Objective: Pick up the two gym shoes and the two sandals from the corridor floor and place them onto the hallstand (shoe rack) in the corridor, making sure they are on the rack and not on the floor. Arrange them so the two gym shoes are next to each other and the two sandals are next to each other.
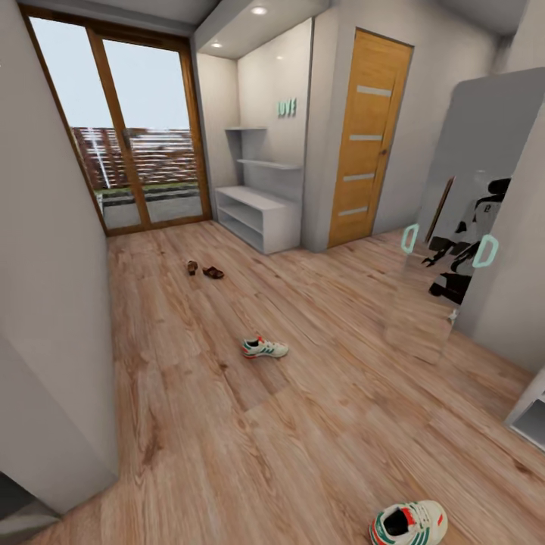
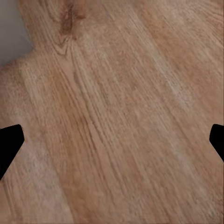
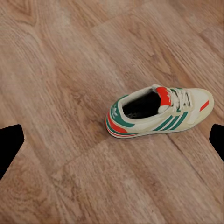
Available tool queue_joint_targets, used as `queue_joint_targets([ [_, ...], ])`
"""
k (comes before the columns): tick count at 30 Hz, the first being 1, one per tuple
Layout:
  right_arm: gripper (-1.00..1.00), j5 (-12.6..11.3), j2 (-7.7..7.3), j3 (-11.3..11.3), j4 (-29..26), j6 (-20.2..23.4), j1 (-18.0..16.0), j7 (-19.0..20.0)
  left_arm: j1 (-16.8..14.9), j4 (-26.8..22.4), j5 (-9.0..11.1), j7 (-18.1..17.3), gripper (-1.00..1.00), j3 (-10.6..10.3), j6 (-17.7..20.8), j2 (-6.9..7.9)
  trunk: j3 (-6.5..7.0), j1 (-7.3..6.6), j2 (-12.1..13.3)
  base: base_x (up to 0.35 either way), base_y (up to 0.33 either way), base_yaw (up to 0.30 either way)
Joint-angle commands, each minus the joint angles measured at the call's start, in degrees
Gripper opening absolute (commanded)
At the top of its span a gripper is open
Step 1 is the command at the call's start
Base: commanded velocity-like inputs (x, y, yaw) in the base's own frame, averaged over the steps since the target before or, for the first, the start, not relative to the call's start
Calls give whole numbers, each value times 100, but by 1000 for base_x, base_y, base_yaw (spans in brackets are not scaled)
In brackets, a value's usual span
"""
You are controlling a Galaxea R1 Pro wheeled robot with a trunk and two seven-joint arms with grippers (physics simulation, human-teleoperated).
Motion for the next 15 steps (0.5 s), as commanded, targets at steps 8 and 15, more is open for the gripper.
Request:
queue_joint_targets([
  [8,100,29,2,-17,1,-16,-2,3,-3,4,29,1,100,-8,-18,1,-5,1,-2,147,194,0],
  [15,100,29,2,-17,1,-16,-2,3,-3,-3,29,2,100,-8,-18,3,-5,1,-2,51,54,0],
])
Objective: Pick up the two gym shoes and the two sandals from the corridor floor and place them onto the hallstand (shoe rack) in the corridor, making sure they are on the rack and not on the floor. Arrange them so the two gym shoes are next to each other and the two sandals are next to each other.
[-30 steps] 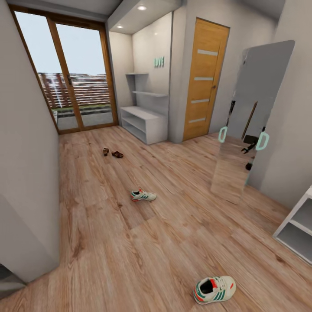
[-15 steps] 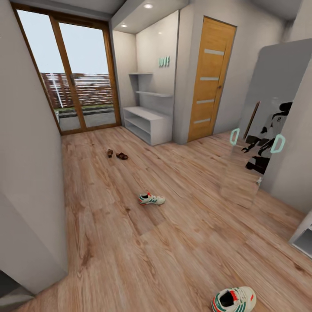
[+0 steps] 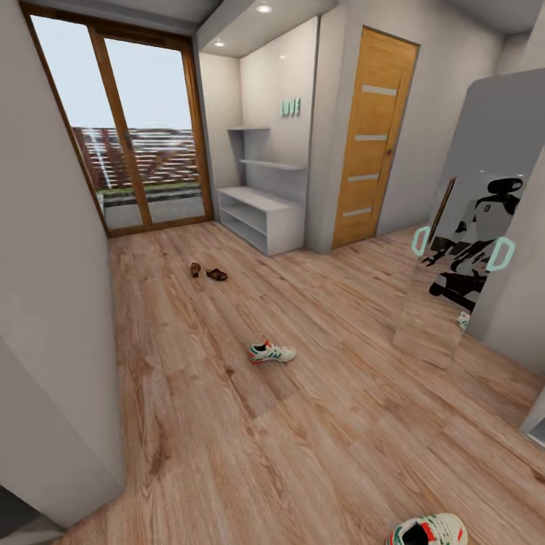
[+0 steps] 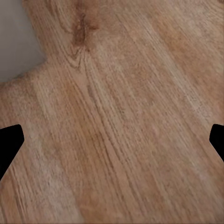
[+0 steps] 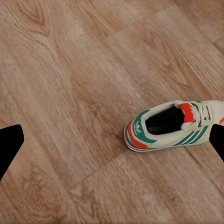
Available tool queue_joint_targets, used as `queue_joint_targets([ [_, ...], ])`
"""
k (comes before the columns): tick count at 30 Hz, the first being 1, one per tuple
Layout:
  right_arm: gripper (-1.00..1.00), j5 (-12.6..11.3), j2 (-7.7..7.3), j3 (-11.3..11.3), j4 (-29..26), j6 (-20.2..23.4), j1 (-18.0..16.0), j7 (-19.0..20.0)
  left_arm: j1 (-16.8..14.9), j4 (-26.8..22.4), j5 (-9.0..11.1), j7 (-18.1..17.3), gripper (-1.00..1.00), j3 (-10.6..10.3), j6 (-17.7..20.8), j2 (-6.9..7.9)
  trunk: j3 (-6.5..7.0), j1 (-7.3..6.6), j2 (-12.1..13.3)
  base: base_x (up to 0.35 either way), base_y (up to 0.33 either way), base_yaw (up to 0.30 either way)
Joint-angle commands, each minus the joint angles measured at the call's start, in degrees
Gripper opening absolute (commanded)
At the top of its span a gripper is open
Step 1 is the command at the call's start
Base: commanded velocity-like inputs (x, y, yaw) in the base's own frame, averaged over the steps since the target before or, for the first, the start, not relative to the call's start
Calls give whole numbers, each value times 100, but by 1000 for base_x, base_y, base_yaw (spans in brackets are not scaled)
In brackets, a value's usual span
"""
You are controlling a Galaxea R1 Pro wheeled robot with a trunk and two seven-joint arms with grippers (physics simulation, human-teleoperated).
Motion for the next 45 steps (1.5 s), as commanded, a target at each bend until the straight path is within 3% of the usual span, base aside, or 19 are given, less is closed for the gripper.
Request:
queue_joint_targets([
  [1,100,29,2,-15,3,-17,-3,3,-3,0,29,2,100,-5,-19,2,-5,-1,-2,13,14,0],
  [12,100,29,2,-15,3,-17,-3,3,-3,-5,29,1,100,-5,-19,2,-5,-1,-2,31,38,0],
  [27,100,29,2,-14,3,-17,-3,3,-3,-13,29,2,100,-1,-19,-1,-5,-1,-2,145,241,0],
  [45,100,29,2,-15,3,-17,-3,5,-3,-15,28,2,100,4,-19,-3,-5,-1,-2,262,83,0],
])
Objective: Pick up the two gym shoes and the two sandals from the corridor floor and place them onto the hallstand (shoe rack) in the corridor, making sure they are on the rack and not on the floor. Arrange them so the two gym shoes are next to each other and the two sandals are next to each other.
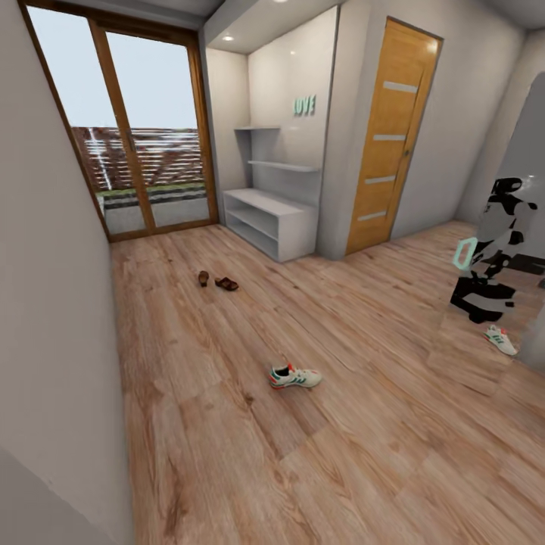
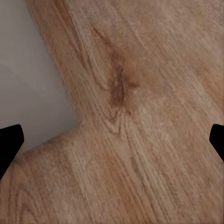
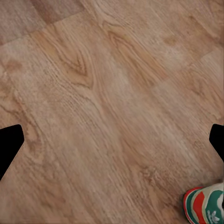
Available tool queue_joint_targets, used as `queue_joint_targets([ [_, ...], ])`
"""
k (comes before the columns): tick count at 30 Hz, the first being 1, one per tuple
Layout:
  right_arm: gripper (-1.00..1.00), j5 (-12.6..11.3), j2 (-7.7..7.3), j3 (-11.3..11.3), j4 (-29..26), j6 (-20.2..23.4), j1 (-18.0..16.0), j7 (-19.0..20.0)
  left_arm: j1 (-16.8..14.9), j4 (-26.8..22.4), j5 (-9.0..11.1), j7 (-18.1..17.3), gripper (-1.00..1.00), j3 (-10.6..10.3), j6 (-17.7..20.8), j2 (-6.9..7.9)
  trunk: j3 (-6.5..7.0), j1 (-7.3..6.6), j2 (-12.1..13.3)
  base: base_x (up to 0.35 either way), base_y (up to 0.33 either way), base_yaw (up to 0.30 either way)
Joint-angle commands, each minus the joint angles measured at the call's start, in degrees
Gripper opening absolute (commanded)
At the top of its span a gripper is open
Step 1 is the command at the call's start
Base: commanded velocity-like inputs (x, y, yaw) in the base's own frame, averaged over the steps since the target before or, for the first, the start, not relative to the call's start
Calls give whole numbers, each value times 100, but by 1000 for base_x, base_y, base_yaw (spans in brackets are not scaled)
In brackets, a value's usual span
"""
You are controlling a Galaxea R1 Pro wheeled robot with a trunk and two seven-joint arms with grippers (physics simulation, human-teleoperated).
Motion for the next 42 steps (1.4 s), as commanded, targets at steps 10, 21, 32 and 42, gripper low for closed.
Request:
queue_joint_targets([
  [10,100,29,2,-15,2,-17,-3,5,-3,8,21,-2,100,-13,-19,0,-5,2,-2,106,2,0],
  [21,100,31,2,-20,3,-17,-3,5,-3,4,20,0,100,-8,-19,0,-5,2,-2,140,0,0],
  [32,100,38,2,-23,3,-17,-3,1,-3,8,27,-1,100,-9,-19,0,-5,2,-2,274,0,0],
  [42,100,36,2,-24,3,-17,-3,-14,-3,13,28,0,100,-9,-19,0,-5,2,-2,204,0,0],
])
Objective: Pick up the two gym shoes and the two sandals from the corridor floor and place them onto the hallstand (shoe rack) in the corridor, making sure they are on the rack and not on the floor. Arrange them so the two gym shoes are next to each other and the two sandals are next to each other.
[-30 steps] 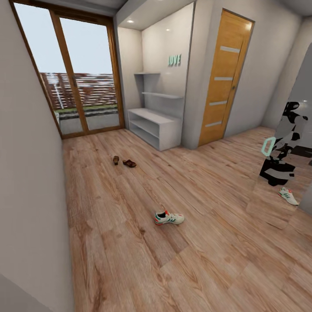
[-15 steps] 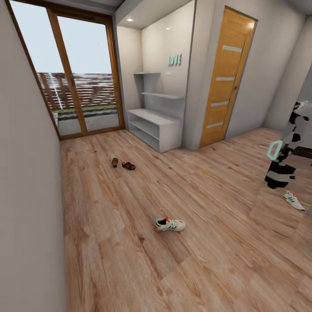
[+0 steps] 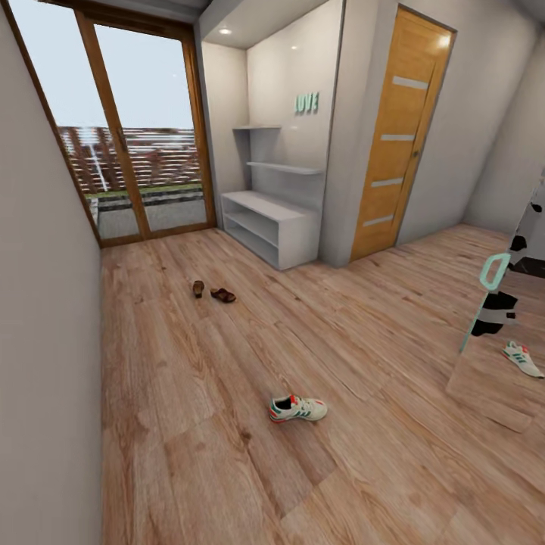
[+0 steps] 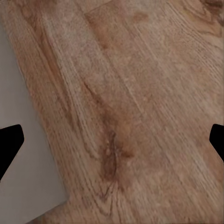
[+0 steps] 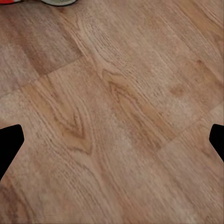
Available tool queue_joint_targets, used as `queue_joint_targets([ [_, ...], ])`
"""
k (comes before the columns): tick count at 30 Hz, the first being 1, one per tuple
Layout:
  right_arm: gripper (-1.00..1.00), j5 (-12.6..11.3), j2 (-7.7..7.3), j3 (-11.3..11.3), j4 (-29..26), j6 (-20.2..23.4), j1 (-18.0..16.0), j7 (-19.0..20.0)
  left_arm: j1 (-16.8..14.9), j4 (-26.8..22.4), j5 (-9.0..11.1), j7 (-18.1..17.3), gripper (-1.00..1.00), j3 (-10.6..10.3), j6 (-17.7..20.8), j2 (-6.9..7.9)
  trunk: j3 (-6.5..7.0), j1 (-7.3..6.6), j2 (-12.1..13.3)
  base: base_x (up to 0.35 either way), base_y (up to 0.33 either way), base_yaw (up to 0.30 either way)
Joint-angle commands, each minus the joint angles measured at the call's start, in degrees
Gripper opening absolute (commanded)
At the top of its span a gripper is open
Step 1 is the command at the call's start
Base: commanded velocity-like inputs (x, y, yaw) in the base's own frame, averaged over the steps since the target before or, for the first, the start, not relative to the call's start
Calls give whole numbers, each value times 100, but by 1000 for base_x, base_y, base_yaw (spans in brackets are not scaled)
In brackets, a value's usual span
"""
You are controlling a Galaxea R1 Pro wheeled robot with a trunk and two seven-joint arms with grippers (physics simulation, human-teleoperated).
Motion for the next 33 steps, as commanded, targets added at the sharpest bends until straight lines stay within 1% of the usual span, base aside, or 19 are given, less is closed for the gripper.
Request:
queue_joint_targets([
  [1,100,29,2,-15,4,-17,-3,0,-3,4,27,2,100,-6,-19,0,-5,0,-2,57,0,0],
  [19,100,20,2,-15,4,-17,-3,-3,-3,4,29,1,100,-10,-19,0,-5,0,-2,17,0,0],
  [24,100,16,2,-15,-7,-19,-3,3,-3,4,29,4,100,-8,-19,0,-5,0,-2,181,0,0],
  [33,100,15,2,-15,-7,-19,-3,13,-3,4,27,3,100,-7,-19,0,-5,0,-2,285,0,0],
])
